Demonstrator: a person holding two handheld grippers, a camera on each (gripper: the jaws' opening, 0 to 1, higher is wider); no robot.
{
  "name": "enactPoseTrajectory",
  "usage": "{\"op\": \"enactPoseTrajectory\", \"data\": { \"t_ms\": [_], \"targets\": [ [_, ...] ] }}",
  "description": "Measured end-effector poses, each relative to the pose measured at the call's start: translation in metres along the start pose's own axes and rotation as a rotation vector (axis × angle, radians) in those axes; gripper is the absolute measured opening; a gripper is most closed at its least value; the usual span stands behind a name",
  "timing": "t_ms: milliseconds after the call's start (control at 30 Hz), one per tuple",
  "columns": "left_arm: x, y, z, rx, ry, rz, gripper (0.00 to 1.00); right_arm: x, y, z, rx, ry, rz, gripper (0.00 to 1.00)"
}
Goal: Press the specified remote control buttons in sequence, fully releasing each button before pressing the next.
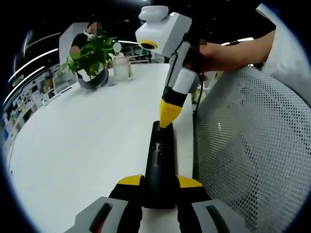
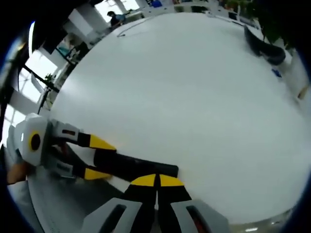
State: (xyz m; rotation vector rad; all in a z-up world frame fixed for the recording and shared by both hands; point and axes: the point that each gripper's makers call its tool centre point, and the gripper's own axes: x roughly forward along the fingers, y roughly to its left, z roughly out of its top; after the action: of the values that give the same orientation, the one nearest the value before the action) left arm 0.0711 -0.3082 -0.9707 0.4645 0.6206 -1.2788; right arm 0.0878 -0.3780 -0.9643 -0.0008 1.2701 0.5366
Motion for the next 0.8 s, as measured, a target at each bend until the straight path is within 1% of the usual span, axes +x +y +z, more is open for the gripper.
{"op": "enactPoseTrajectory", "data": {
  "t_ms": [67, 200, 400, 567, 800],
  "targets": [
    [0.0001, 0.0002, -0.0001, 0.0, -0.001, 0.0, 0.25, 0.0003, 0.0, 0.0, -0.033, 0.005, -0.017, 0.0],
    [0.0004, 0.0004, -0.0002, 0.002, 0.0, -0.002, 0.25, 0.0009, -0.0014, 0.0012, -0.039, 0.007, -0.02, 0.0],
    [0.0001, 0.001, -0.0003, 0.003, -0.002, -0.002, 0.25, 0.0002, -0.0031, 0.0026, 0.024, 0.007, 0.014, 0.0],
    [-0.0001, 0.0015, 0.0, 0.003, -0.004, -0.001, 0.25, -0.0001, -0.0038, 0.0037, 0.097, 0.002, 0.053, 0.0],
    [-0.0002, 0.0021, 0.0, 0.004, -0.005, 0.0, 0.25, -0.0007, -0.0025, 0.004, 0.1, 0.001, 0.055, 0.0]
  ]
}}
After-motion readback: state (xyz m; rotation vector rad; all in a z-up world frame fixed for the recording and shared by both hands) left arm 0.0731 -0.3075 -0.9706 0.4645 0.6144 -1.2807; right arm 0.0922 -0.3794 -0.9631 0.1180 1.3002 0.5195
